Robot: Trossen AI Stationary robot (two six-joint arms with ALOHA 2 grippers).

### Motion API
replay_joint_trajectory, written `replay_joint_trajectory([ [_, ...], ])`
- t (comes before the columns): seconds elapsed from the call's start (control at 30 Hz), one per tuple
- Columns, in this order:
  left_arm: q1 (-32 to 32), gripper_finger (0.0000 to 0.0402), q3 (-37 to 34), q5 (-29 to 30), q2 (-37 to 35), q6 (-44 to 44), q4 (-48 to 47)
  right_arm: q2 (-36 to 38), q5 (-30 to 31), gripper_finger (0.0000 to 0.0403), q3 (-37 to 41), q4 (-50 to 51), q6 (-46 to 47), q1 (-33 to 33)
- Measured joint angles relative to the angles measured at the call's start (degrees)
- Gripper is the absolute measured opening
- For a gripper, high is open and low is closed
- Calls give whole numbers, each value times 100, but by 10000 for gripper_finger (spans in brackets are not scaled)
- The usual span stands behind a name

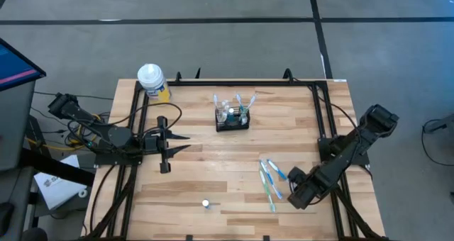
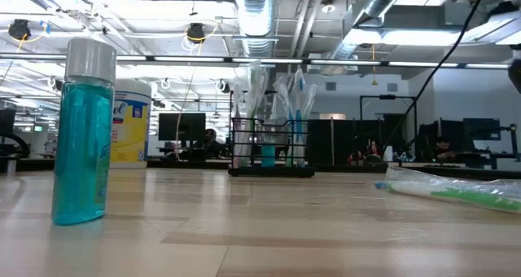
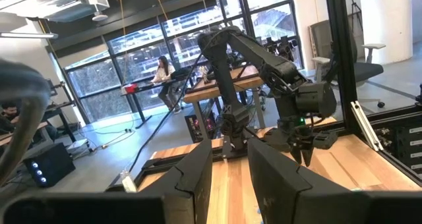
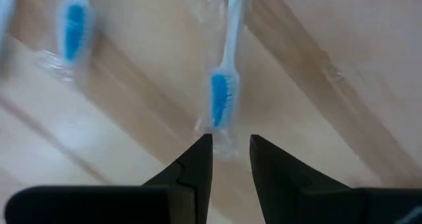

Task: Pick & Place toothbrushing station
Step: Put the blue toothbrush into the black mesh organizer

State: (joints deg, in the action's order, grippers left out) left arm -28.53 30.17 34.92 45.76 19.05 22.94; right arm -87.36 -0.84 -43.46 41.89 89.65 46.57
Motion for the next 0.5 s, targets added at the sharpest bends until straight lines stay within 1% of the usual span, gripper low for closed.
replay_joint_trajectory([
  [0.17, 2, 92, 0, -3, -2, 0, 0, -446, -96, 93, -33, -107, -289, -59],
  [0.3, 1, 92, 0, -21, -1, -1, 1, -520, -105, 86, -102, -71, -462, -62],
  [0.37, 2, 92, 0, -20, -1, -1, 2, -423, -105, 70, -125, -70, -475, -62],
  [0.5, 2, 92, 0, -18, 0, 0, 0, -171, -66, 12, -132, -51, -477, -88],
])
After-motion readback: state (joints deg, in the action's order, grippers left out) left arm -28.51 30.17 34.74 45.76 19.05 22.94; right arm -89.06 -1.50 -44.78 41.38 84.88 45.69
